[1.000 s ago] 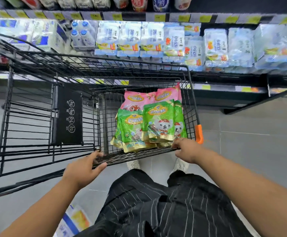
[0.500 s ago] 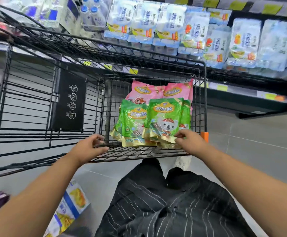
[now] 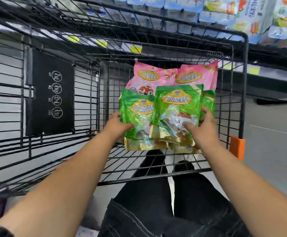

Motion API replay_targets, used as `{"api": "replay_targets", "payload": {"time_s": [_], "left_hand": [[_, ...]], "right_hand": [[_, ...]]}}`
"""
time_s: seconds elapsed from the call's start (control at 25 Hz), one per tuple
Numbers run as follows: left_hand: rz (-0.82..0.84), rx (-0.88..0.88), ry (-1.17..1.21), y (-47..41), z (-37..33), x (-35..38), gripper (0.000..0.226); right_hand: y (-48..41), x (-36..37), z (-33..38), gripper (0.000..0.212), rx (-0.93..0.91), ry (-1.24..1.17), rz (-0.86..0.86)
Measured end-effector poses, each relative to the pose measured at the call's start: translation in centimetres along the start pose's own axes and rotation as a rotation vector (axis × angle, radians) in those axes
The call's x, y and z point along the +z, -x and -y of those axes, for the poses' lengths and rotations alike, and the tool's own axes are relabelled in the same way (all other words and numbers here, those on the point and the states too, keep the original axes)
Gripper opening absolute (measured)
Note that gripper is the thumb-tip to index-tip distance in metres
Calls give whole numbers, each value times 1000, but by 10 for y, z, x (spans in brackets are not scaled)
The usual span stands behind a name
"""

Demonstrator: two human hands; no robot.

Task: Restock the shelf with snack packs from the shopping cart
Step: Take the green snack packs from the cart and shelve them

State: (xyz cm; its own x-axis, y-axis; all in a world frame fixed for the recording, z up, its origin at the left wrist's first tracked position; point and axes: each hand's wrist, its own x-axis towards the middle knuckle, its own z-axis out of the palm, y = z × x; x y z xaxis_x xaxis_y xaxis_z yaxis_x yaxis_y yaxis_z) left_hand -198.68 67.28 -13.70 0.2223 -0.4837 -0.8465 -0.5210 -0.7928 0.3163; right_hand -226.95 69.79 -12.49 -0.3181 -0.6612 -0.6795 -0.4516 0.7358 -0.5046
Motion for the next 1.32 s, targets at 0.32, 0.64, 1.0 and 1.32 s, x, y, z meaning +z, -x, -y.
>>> {"api": "replay_targets", "payload": {"time_s": [0.32, 0.64, 1.0, 1.32], "left_hand": [[-11, -133, 251, -32, 30, 38, 93], [152, -167, 594, -33, 26, 33, 87], [271, -281, 683, -17, 17, 27, 30], [246, -242, 606, -17, 18, 30, 77]], "right_hand": [[-32, 21, -6, 58, 90, -232, -46], [-62, 18, 18, 58, 192, -208, 214], [-48, -6, 9, 40, 231, -348, 517], [-46, -5, 6, 65, 380, -331, 486]]}}
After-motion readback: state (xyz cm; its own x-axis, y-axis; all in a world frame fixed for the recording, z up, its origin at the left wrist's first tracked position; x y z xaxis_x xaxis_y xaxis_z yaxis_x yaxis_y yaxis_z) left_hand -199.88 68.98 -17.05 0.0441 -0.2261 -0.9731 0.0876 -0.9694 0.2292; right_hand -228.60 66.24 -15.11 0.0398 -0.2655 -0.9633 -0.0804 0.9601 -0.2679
